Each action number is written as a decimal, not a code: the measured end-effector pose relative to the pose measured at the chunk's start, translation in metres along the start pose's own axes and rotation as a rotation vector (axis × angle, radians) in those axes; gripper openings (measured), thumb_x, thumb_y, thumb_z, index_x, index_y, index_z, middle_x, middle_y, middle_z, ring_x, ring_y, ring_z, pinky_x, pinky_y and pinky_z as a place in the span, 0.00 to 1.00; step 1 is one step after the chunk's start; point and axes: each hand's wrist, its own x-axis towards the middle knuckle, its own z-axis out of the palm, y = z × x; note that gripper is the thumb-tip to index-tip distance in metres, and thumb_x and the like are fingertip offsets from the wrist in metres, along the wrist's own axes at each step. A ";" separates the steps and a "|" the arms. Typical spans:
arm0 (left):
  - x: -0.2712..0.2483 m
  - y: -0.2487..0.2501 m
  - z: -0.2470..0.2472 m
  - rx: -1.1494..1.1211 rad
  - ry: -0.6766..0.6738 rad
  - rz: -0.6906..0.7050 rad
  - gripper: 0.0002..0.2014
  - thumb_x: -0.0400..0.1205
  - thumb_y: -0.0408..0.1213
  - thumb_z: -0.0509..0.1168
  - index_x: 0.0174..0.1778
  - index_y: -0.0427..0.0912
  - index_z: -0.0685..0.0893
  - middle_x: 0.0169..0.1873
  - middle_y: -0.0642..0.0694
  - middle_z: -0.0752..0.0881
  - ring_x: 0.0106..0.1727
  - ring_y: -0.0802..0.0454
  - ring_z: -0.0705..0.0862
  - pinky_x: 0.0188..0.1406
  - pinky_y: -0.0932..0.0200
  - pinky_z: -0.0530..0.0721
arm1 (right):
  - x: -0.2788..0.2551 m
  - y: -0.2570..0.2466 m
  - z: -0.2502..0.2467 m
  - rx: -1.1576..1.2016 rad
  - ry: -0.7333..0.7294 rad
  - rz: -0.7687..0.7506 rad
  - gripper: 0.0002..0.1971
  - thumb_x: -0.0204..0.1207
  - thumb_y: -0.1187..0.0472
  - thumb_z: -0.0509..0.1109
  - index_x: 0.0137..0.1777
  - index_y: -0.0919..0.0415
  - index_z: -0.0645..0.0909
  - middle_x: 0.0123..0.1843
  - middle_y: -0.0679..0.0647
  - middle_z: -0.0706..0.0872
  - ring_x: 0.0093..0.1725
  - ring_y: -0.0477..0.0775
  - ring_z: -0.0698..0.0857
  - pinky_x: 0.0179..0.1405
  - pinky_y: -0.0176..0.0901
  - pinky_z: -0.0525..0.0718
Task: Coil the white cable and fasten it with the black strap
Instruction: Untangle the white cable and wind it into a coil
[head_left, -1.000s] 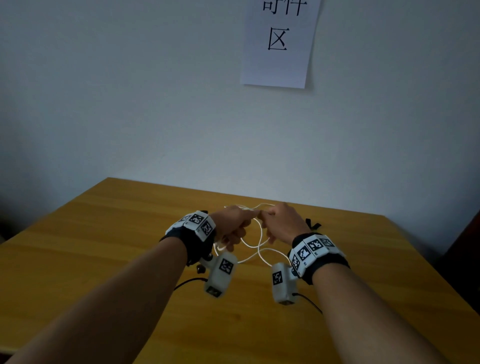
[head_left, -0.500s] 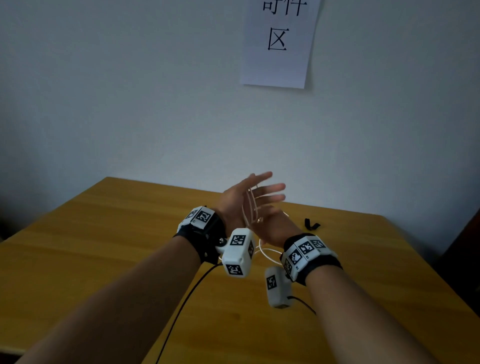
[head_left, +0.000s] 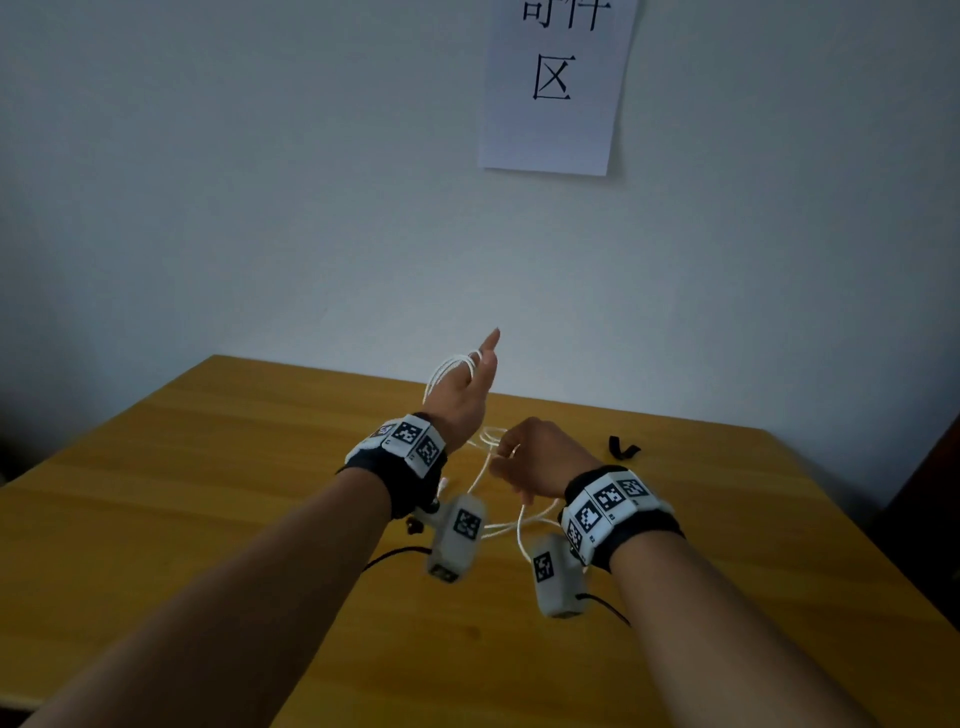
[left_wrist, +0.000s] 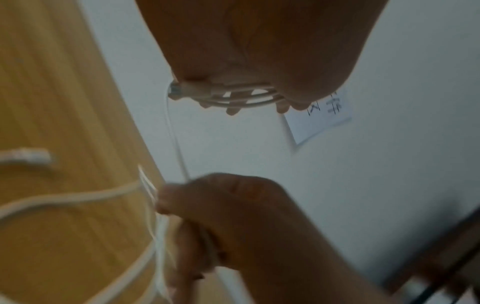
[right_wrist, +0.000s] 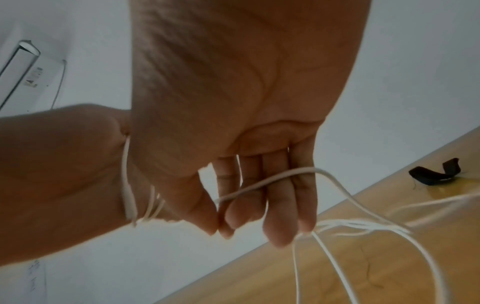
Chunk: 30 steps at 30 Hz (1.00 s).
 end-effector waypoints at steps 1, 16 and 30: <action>0.000 -0.004 -0.001 0.119 -0.024 0.016 0.23 0.91 0.49 0.46 0.82 0.52 0.68 0.21 0.55 0.65 0.19 0.61 0.64 0.28 0.59 0.67 | 0.000 0.001 -0.001 0.002 0.007 0.000 0.10 0.78 0.56 0.71 0.43 0.62 0.89 0.34 0.59 0.93 0.26 0.52 0.89 0.43 0.50 0.91; -0.023 -0.006 0.004 0.672 -0.498 -0.275 0.31 0.89 0.56 0.44 0.38 0.36 0.81 0.36 0.37 0.88 0.33 0.47 0.83 0.44 0.50 0.82 | 0.003 0.018 -0.013 0.072 0.245 0.014 0.14 0.73 0.41 0.76 0.43 0.51 0.87 0.43 0.46 0.89 0.46 0.50 0.89 0.47 0.51 0.90; -0.018 0.007 -0.002 -0.582 -0.270 -0.575 0.26 0.86 0.54 0.60 0.24 0.51 0.61 0.20 0.51 0.58 0.19 0.53 0.54 0.21 0.63 0.55 | 0.004 0.027 -0.009 0.326 0.303 0.035 0.16 0.88 0.51 0.58 0.49 0.57 0.85 0.33 0.51 0.80 0.32 0.52 0.77 0.36 0.45 0.74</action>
